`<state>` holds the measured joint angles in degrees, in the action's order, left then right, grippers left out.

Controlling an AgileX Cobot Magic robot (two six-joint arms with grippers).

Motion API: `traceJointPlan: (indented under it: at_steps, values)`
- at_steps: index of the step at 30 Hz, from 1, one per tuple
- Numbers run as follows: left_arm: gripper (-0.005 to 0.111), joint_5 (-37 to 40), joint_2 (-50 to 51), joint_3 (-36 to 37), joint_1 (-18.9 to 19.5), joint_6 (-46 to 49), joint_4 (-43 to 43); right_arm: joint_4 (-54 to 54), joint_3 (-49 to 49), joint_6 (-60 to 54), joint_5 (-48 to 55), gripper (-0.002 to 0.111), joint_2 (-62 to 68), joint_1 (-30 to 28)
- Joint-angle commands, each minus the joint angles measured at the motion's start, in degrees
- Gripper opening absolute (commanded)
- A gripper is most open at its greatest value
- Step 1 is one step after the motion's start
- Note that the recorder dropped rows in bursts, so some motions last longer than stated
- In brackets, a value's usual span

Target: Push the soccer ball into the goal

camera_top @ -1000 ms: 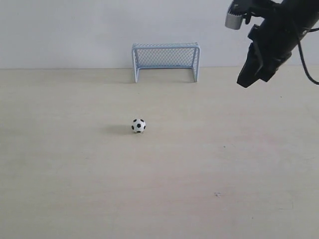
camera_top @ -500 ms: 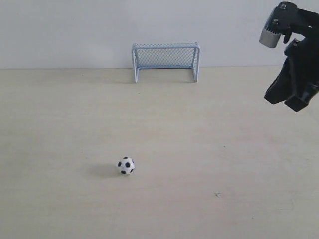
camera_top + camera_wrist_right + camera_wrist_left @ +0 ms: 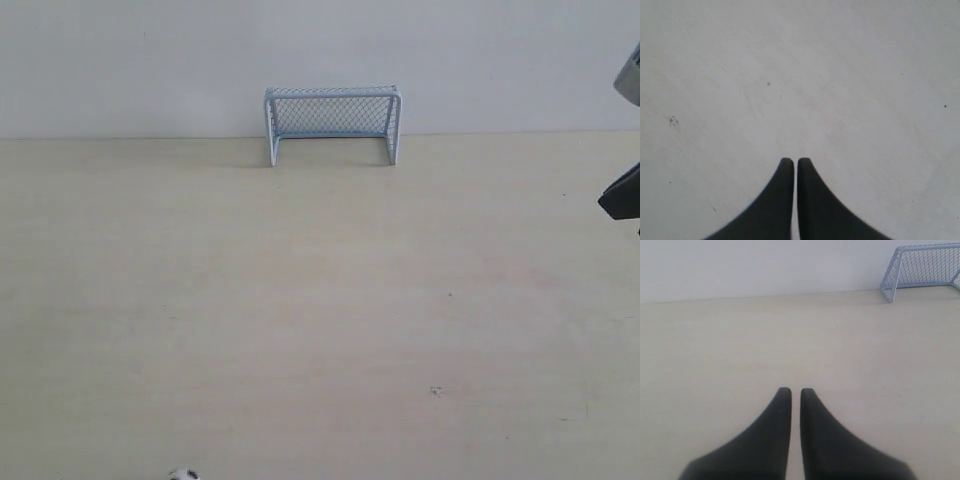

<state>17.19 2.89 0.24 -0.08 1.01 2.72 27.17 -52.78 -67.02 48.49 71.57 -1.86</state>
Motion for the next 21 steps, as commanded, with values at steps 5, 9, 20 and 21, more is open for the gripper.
traceJointPlan:
  at_steps: [5,9,20,21]
  values:
    - [0.006,-0.66,-0.21,-0.24,-0.45,-0.53,-0.38,0.66,5.90,-1.48,-5.85,0.000,-6.31,-0.42]
    - [0.006,-0.66,-0.21,-0.24,-0.45,-0.53,-0.38,0.33,8.24,-2.43,-8.50,0.000,-9.66,-0.42]
    - [0.006,-0.66,-0.21,-0.24,-0.45,-0.53,-0.38,-0.57,8.72,-2.24,1.26,0.000,-12.53,-0.42]
    - [0.006,-0.66,-0.21,-0.24,-0.45,-0.53,-0.38,-0.57,8.72,-2.24,1.26,0.000,-12.53,-0.42]
